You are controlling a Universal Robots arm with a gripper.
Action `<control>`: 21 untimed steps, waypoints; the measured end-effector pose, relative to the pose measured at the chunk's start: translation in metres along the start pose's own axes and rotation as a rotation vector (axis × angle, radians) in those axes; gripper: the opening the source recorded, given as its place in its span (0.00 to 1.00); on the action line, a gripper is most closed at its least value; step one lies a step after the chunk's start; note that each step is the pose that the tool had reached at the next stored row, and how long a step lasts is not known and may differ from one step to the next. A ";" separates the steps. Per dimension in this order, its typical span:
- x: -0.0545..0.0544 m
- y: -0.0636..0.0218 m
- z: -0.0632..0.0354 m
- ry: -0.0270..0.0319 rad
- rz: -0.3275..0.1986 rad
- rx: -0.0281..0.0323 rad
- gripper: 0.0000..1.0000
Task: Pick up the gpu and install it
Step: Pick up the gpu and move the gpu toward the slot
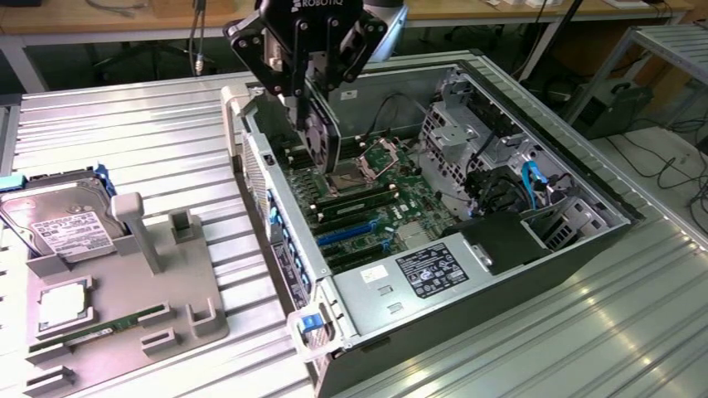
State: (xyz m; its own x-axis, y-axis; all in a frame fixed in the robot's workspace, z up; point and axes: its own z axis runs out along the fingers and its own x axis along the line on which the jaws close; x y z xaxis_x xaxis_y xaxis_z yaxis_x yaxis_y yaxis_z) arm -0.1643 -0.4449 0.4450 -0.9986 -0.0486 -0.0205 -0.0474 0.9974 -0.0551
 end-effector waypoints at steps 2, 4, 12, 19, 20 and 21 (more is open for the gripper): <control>-0.002 -0.0001 0.0000 0.0000 0.000 0.0001 0.27; -0.003 -0.0002 0.0000 0.0001 0.000 0.0002 0.27; -0.007 -0.0003 0.0002 0.0000 0.000 0.0003 0.27; -0.011 -0.0005 0.0003 0.0000 0.000 0.0003 0.27; -0.012 -0.0006 0.0003 0.0000 0.000 0.0003 0.27; -0.012 -0.0006 0.0003 0.0000 0.000 0.0004 0.27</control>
State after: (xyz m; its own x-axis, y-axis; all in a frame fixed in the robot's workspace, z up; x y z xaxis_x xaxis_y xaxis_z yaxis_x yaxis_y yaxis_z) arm -0.1522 -0.4449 0.4450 -0.9986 -0.0485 -0.0205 -0.0473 0.9973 -0.0555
